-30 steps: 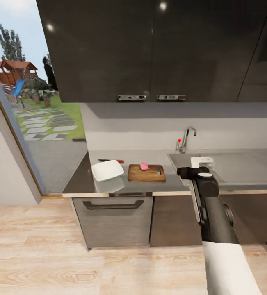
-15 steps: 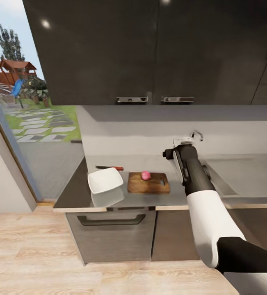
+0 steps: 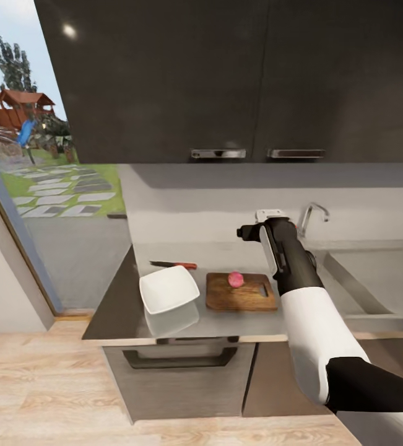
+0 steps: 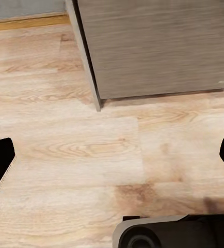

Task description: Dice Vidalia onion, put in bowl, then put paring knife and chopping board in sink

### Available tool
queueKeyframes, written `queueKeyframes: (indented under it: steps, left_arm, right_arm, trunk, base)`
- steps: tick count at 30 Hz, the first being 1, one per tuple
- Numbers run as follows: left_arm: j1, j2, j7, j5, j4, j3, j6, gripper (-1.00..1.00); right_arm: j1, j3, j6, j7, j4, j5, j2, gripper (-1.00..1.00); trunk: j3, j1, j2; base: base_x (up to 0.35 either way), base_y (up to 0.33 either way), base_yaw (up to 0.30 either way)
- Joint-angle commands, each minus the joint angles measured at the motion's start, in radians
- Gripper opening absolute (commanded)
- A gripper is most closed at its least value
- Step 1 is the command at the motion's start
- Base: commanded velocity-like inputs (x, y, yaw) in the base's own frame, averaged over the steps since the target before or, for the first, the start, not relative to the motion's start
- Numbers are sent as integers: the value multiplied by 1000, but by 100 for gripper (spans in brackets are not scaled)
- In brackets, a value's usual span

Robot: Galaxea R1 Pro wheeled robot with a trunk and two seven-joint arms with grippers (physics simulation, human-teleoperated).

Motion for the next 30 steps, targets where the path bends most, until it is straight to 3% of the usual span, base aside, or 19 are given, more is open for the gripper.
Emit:
queueKeyframes:
  steps: [1,8,13,14,18,30]
  left_arm:
    - [0,1,4,10,-1,-8,-2,100]
    - [0,2,4,10,-1,-8,-1,100]
    - [0,1,4,10,-1,-8,-1,100]
    - [-1,1,4,10,-1,-8,-1,100]
    - [0,1,4,10,-1,-8,-1,100]
    - [-1,1,2,10,-1,-8,-1,100]
  right_arm:
    - [-1,-2,4,5,0,7,1,100]
    - [-1,-1,6,17,2,4,1,100]
    - [-1,28,10,127,54,7,1,100]
    - [-1,61,10,151,76,8,1,100]
    - [-1,94,11,167,90,8,1,100]
    - [-1,102,12,173,160,8,0,100]
  trunk:
    - [-2,1,-2]
    - [-2,1,-2]
    - [-2,1,-2]
    - [-2,1,-2]
    - [-2,1,-2]
    - [-2,1,-2]
  base:
    - [246,203,0]
    - [233,219,0]
    - [239,226,0]
    - [241,227,0]
    - [205,188,0]
    - [140,31,0]
